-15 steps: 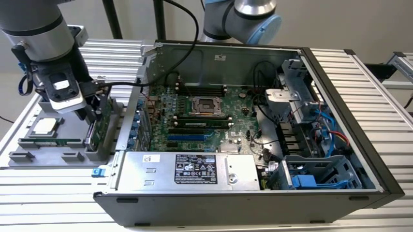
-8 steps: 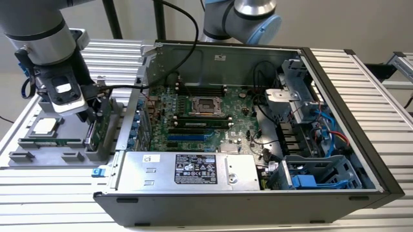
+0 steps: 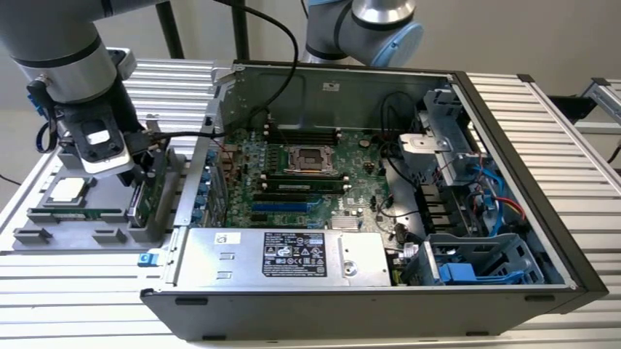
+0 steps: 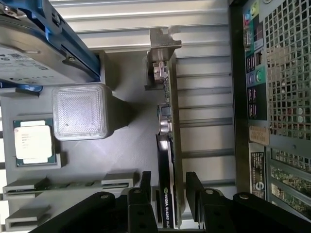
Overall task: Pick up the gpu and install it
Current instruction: 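Pick up the gpu and move the gpu toward the slot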
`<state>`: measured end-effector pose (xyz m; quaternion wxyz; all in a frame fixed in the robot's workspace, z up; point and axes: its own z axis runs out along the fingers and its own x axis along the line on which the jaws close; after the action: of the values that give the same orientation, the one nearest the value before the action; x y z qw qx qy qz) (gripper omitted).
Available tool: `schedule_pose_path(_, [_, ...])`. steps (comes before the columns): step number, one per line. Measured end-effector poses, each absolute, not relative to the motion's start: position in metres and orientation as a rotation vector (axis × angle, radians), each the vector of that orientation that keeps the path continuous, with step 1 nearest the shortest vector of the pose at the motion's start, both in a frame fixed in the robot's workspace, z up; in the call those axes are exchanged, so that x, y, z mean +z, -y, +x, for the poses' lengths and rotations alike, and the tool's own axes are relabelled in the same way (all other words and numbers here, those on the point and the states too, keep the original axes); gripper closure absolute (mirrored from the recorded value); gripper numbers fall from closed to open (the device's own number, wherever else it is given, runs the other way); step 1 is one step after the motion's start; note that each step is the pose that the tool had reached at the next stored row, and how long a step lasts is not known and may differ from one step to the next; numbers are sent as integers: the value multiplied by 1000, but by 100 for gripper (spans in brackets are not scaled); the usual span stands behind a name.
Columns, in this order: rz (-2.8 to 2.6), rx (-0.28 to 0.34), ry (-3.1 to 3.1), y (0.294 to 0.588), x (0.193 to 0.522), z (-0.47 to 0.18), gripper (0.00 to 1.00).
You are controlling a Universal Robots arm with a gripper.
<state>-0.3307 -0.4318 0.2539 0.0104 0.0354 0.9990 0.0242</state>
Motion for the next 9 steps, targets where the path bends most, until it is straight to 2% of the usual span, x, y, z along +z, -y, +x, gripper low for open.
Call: schedule_pose_path(9, [110, 76, -3118, 432, 247, -331, 0])
